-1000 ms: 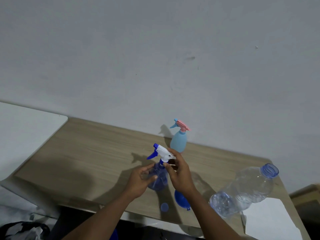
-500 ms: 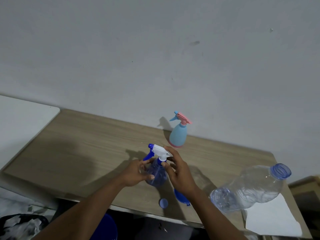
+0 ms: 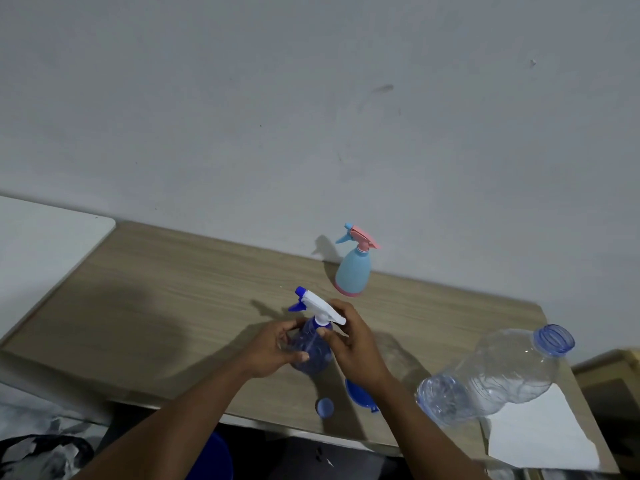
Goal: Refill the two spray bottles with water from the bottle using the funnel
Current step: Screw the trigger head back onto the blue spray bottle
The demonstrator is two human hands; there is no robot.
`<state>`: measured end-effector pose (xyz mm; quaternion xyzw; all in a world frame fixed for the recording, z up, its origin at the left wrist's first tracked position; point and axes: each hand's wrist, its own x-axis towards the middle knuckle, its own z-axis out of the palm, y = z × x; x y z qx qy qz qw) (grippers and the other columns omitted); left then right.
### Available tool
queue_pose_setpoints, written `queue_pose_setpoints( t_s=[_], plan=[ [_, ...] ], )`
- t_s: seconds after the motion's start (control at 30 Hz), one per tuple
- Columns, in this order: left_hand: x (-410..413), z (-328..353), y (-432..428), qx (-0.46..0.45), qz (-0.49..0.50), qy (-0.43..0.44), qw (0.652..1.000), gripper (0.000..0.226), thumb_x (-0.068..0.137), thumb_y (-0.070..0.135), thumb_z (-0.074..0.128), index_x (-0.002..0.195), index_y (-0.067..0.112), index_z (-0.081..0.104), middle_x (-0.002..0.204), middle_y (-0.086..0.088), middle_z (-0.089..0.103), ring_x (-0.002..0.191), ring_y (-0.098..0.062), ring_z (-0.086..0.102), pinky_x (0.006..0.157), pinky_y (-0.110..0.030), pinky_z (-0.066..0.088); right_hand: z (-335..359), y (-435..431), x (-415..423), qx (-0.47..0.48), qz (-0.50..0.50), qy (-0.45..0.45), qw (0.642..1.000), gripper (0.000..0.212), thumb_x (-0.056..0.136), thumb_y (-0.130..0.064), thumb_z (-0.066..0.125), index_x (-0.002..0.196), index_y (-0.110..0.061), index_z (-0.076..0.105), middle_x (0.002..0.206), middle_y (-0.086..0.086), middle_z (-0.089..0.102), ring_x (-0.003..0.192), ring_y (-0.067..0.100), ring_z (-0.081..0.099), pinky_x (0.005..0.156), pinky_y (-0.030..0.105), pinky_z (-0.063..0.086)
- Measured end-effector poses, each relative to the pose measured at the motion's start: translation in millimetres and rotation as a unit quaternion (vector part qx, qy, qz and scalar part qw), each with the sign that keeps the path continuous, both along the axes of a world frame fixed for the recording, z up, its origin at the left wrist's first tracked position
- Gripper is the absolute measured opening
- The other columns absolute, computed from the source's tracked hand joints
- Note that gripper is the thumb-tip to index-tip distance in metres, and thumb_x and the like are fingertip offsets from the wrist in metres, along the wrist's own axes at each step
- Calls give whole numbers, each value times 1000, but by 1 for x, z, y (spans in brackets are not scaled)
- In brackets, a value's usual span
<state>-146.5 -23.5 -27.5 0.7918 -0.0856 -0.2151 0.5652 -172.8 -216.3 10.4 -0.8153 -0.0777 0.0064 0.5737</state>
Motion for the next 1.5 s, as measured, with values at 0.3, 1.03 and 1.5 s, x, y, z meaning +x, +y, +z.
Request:
queue_pose_setpoints(
  t_s=[0.3, 1.03, 1.5],
  plan=[
    [-8, 0, -4, -29, 44, 22, 998, 62, 78, 12, 83, 133, 21, 56, 121, 9, 67, 110, -6, 63, 81, -15, 53, 4, 3, 4, 26, -16, 7, 1000, 32, 99, -9, 57, 131, -14, 59, 117, -4, 70, 107, 9, 67, 87, 24, 55],
    [-48, 141, -48, -228, -3, -32, 973, 80, 85, -2, 72, 143, 41, 40, 139, 17, 54, 116, -15, 66, 73, -29, 59, 158, -39, 8, 142, -45, -51, 987, 33, 103, -14, 50, 126, -31, 33, 112, 9, 72, 98, 29, 72, 75, 39, 60],
    [-72, 173, -53, -195, -22, -77, 977, 79, 84, 7, 76, 141, 51, 41, 142, 19, 51, 121, -8, 62, 81, -39, 61, 194, -53, -19, 27, -54, -154, 986, 33, 98, -19, 61, 122, -32, 43, 108, 1, 71, 92, 10, 66, 83, 34, 57]
  ],
)
